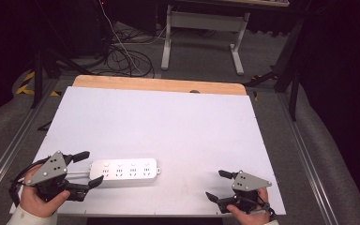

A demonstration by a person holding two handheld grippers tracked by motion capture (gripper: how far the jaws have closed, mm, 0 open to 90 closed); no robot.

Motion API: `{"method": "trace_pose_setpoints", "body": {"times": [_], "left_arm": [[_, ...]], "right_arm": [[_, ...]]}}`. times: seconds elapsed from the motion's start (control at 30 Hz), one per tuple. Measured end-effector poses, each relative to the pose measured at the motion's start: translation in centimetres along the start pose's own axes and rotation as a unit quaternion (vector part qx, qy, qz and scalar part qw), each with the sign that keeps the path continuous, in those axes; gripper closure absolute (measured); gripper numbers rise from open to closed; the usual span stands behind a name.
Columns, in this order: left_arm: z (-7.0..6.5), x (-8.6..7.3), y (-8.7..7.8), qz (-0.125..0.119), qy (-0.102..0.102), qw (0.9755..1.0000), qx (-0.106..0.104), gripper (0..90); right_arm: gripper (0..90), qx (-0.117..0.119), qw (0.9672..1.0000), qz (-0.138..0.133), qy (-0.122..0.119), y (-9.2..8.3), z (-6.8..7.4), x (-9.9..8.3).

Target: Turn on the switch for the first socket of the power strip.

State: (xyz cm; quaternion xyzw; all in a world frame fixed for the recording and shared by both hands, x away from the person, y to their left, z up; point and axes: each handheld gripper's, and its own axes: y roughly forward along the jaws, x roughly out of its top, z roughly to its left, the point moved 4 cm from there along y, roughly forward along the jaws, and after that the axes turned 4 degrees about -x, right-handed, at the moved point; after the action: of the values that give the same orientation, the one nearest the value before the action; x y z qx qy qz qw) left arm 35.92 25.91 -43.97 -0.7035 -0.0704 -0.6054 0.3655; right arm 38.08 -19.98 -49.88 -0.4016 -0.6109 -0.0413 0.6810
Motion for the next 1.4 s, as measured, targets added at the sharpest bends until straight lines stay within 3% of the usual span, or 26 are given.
{"method": "trace_pose_setpoints", "body": {"times": [0.63,1.2,1.4], "left_arm": [[0.4,-4.1,0.3,0.005,0.02,0.9997,0.014,10.9],[0.7,-7.3,0.5,0.035,-0.01,0.9993,0.013,11.9],[0.5,-7.5,0.6,0.04,-0.022,0.9988,0.019,12.0]], "right_arm": [[13.9,0.002,0.9999,-0.006,0.008,-0.2,-0.1,0.0],[13.7,0.005,0.9999,-0.006,0.009,-0.3,-0.1,0.0],[13.7,0.006,0.9999,-0.006,0.01,-0.3,-0.1,0.0]]}}
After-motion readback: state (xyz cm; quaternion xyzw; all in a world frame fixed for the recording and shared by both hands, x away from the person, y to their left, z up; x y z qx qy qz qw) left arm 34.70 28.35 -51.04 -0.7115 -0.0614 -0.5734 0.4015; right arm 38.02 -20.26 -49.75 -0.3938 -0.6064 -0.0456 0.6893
